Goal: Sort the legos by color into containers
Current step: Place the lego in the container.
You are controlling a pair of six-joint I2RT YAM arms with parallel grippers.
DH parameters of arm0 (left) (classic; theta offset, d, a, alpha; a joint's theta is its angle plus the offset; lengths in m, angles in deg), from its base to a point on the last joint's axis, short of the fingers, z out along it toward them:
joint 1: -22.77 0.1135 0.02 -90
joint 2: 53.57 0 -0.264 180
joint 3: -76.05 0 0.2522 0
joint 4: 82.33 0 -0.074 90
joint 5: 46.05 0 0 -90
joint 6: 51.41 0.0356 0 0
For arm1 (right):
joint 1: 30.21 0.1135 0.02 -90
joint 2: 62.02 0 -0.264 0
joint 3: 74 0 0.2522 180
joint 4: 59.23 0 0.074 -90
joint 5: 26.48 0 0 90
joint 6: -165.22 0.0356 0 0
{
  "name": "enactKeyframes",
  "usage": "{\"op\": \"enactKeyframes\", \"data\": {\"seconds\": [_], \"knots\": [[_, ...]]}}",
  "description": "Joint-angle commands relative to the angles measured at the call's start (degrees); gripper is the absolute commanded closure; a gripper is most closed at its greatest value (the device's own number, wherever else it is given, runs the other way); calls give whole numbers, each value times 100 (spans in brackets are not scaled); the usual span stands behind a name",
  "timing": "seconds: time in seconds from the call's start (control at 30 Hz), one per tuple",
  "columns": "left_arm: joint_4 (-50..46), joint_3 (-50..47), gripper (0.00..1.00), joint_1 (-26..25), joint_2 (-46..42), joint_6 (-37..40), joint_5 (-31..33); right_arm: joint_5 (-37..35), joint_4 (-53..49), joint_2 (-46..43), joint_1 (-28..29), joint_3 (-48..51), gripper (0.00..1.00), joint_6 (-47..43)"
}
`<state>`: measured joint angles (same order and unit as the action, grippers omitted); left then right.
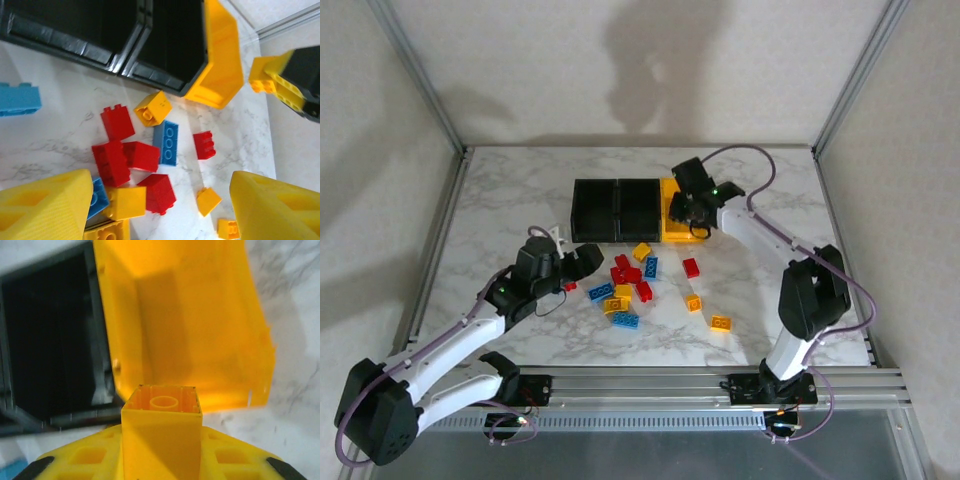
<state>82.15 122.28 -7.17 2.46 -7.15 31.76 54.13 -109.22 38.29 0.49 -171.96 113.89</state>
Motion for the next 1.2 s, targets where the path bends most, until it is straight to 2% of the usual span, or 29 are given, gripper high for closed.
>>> {"op": "enactKeyframes", "data": {"seconds": [0.0,0.2,0.43,0.67,1.03,1.17], "knots": [[14,272,27,-82,145,-85,148,64,-130,571,-213,-507,71,-430],[54,286,28,-196,269,-150,223,230,-136,1456,-489,-1182,71,-525],[-20,271,28,-267,242,-140,329,334,-157,2002,-509,-1524,69,-546],[-61,216,28,-285,146,-161,419,428,-34,2102,-506,-1441,67,-471],[-80,214,28,-303,147,-157,445,420,-43,2017,-507,-1441,55,-440],[-157,278,28,-303,180,-158,478,415,-2,1814,-503,-1374,56,-431]]}}
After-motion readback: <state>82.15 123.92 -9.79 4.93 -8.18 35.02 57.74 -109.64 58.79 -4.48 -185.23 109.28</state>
